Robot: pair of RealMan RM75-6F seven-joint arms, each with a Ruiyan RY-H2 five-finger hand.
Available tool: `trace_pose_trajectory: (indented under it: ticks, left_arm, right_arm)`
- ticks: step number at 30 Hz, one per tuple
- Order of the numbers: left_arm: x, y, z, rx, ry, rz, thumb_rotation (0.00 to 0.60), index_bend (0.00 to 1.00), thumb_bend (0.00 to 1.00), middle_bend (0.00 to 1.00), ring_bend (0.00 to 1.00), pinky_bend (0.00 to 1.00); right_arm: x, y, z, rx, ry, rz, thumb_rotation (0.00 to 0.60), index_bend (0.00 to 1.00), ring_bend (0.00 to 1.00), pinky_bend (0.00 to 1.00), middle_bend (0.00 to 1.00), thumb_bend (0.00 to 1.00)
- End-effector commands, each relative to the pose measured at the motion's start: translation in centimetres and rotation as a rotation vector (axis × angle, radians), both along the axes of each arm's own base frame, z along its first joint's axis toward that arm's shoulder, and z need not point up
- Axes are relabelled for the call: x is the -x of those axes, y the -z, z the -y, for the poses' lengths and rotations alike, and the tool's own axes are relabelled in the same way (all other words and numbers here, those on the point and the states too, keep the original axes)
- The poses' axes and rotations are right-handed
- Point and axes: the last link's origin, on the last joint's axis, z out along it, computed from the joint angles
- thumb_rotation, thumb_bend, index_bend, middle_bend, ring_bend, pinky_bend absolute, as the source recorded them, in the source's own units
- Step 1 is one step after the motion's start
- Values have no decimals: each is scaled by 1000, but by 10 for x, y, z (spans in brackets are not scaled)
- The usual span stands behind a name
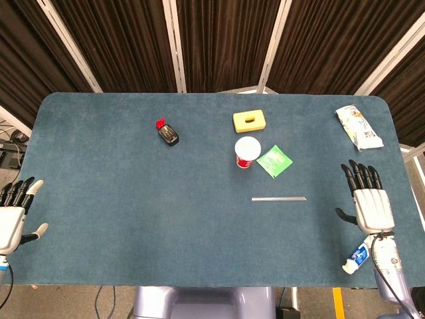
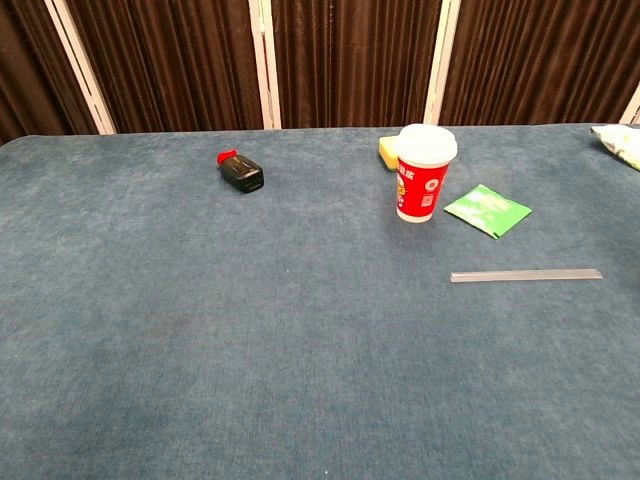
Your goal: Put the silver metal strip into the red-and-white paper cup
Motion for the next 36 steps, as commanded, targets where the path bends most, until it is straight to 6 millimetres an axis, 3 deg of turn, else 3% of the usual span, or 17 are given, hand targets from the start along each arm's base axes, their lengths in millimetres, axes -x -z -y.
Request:
trace_pose_trajectory:
  ticks: [1, 36]
  left_arm:
    - [0, 0, 0, 1, -1, 1, 600, 61, 244, 0, 0, 0]
    - [-2, 1, 0, 4, 6, 7, 600, 61, 243, 0, 0, 0]
  right_arm:
    - [0, 0, 0, 1, 0, 0, 600, 3, 0, 0, 0, 153]
    - [-4, -3, -1, 13, -7, 28, 600, 22, 0, 0, 0, 153]
